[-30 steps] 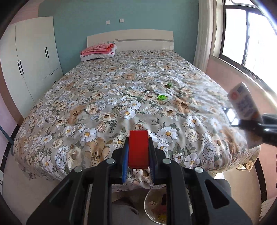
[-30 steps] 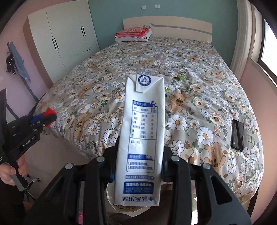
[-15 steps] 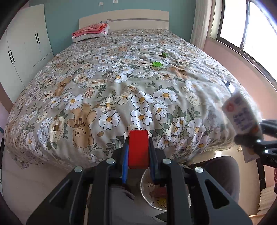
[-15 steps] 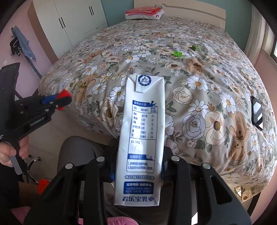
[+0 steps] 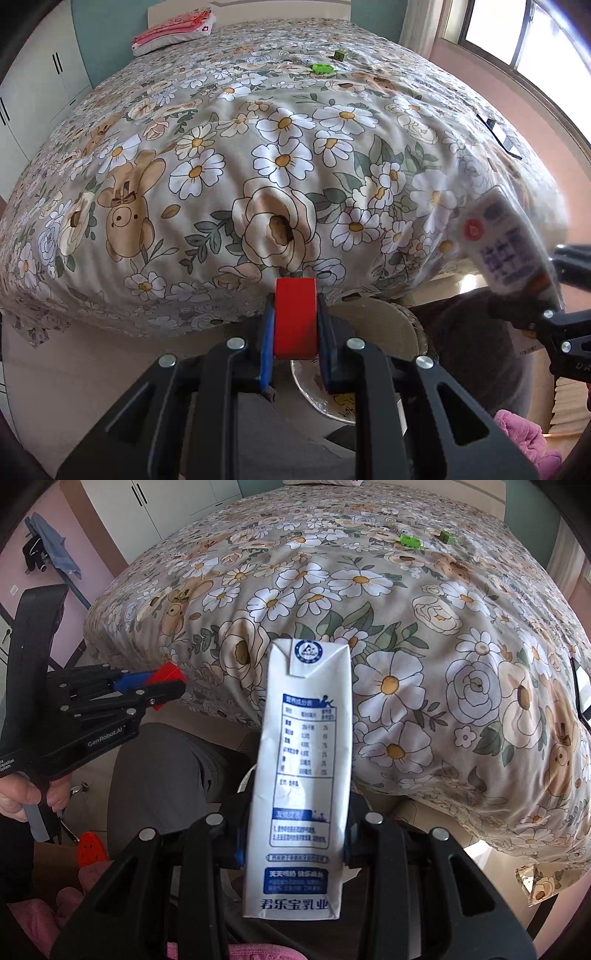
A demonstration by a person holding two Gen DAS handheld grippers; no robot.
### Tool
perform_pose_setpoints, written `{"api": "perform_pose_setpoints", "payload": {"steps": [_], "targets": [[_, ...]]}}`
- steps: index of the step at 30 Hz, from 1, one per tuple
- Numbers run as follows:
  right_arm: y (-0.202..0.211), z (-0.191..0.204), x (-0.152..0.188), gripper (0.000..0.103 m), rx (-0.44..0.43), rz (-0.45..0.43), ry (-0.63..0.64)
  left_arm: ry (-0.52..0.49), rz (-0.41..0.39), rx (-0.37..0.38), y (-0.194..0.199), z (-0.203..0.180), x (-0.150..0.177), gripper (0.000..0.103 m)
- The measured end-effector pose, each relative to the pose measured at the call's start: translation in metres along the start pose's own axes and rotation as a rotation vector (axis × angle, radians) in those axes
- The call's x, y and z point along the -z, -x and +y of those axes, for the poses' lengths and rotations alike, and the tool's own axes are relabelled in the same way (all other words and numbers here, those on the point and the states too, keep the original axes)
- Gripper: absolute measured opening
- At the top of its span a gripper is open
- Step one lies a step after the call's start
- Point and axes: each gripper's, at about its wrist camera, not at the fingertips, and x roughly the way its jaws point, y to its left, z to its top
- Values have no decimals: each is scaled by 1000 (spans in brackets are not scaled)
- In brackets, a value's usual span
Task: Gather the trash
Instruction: 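Carry the red block and milk carton with both tools to the wastebasket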
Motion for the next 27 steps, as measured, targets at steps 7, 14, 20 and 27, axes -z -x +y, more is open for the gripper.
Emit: {"api": "perform_pose_setpoints", "payload": {"steps": [7,14,20,27], "targets": [[-50,-1,21,37,-33,114,-11,-36,99,36,-42,-14,23,22],[-95,-2,44,37,-60,203,-29,-79,204,49,-85,-27,46,22],[-133,-6,66,37,-84,294,-60,-76,288,70,-122,-34,63,22],[-168,-18,82,37,-106,370,-113,-77,370,95,-160,-39,73,22]]}}
